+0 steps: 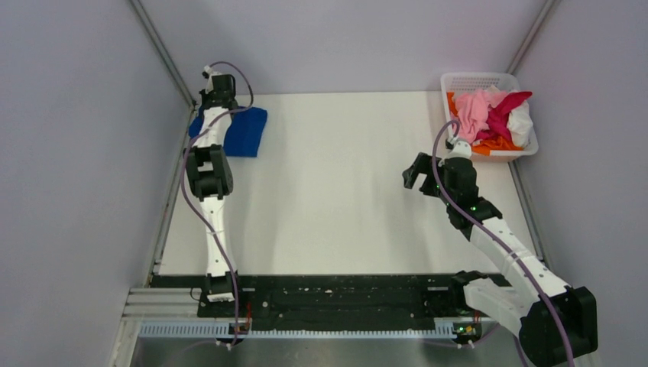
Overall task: Fold and stack the t-shirts
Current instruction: Put the neatly folded tshirt into the corner of the board with the left arm, then reset both arms
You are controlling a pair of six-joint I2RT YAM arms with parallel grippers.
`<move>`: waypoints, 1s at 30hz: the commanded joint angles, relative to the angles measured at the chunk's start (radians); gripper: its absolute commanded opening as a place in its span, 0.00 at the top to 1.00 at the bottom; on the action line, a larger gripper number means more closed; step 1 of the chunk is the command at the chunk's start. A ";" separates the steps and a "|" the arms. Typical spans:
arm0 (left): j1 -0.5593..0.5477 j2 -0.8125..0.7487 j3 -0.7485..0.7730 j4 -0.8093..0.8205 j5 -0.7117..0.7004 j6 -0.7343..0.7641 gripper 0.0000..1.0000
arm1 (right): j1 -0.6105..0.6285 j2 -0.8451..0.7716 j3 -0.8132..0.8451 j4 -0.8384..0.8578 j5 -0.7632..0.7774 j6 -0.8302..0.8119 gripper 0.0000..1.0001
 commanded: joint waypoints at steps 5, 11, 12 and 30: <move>0.026 -0.086 0.051 0.071 -0.059 -0.002 0.64 | -0.005 -0.031 -0.002 -0.002 0.020 -0.011 0.01; 0.012 -0.318 -0.030 -0.093 0.012 -0.178 0.01 | -0.004 -0.074 0.015 -0.046 -0.007 0.008 0.01; 0.003 -0.370 -0.070 -0.115 0.031 -0.202 0.01 | -0.005 -0.084 0.013 -0.054 -0.007 0.019 0.01; -0.234 -1.637 -1.636 0.208 0.870 -0.677 0.01 | -0.005 -0.355 -0.107 -0.154 0.001 0.125 0.01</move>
